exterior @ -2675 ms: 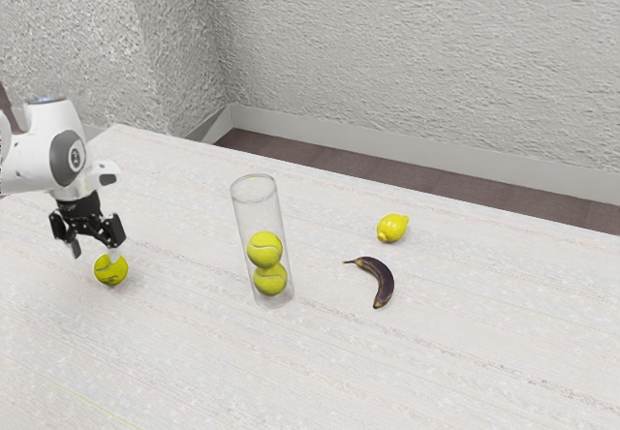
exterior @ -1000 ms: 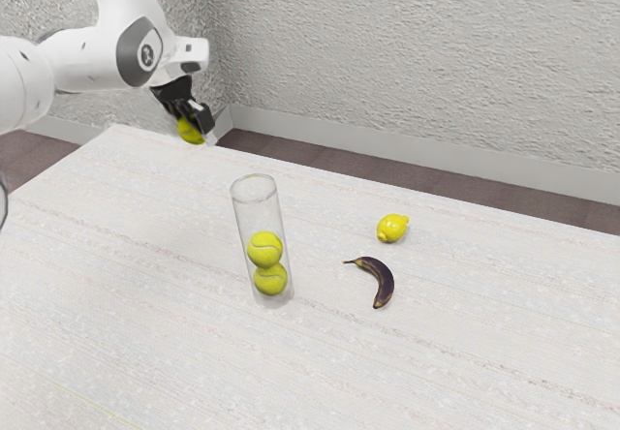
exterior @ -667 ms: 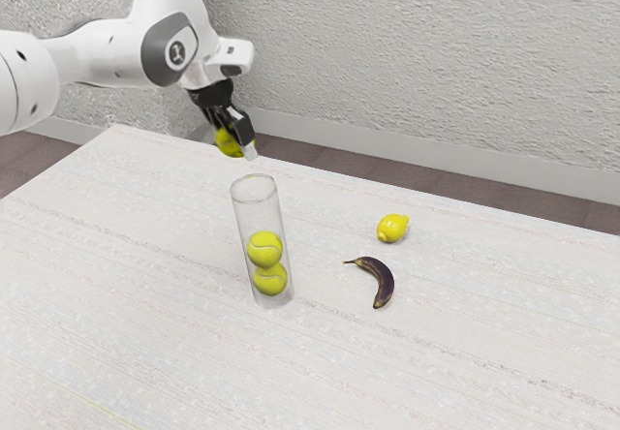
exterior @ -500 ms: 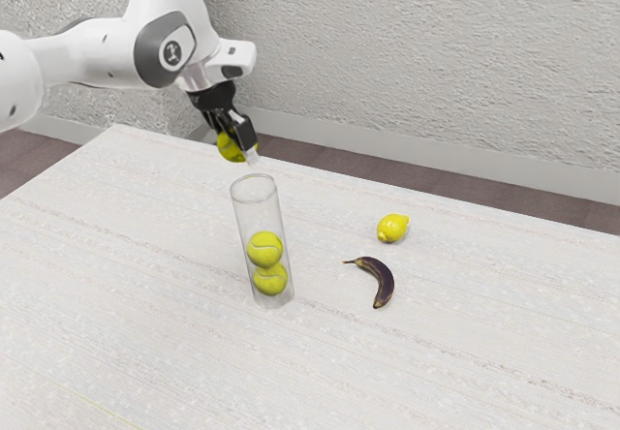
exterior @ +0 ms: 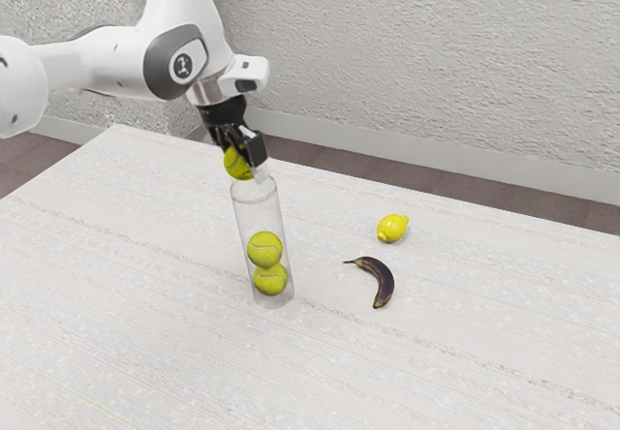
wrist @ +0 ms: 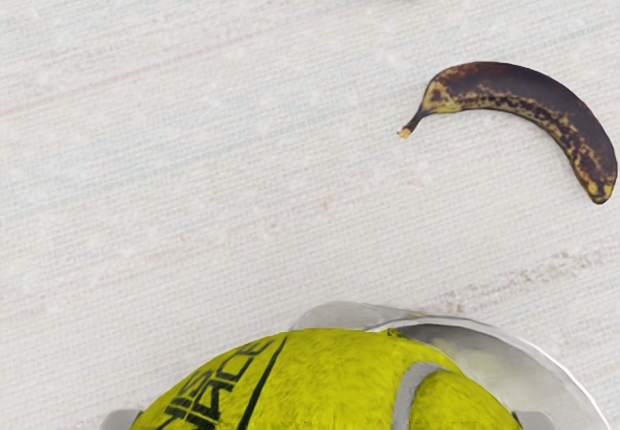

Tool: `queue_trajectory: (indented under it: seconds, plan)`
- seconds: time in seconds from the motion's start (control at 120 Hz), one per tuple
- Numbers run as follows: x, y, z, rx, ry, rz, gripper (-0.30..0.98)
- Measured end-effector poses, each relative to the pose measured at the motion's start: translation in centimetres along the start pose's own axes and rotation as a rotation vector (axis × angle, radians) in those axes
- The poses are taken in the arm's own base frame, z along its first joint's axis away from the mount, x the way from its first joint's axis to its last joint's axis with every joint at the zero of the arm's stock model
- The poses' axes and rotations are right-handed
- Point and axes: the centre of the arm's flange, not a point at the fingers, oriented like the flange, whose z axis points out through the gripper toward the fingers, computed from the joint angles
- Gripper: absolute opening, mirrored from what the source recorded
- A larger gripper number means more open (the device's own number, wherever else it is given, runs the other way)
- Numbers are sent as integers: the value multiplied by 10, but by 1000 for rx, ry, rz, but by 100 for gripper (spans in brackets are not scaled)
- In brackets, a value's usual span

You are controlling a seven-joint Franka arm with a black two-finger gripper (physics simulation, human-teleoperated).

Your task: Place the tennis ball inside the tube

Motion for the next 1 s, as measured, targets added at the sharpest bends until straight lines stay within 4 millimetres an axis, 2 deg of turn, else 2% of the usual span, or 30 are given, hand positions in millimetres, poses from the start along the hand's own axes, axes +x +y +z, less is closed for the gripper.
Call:
queue_trajectory:
  seconds: [0.067,0.175,0.258,0.475,0.767,1.0]
  plan:
    - [5,2,4,0,-2,-4,35]
    - [20,13,-3,5,23,8,36]
    - [26,18,3,6,20,11,37]
    - [26,0,10,11,11,-34,36]
    - [5,9,-3,-5,3,-45,35]
    - [-7,36,-4,-25,-14,-23,35]
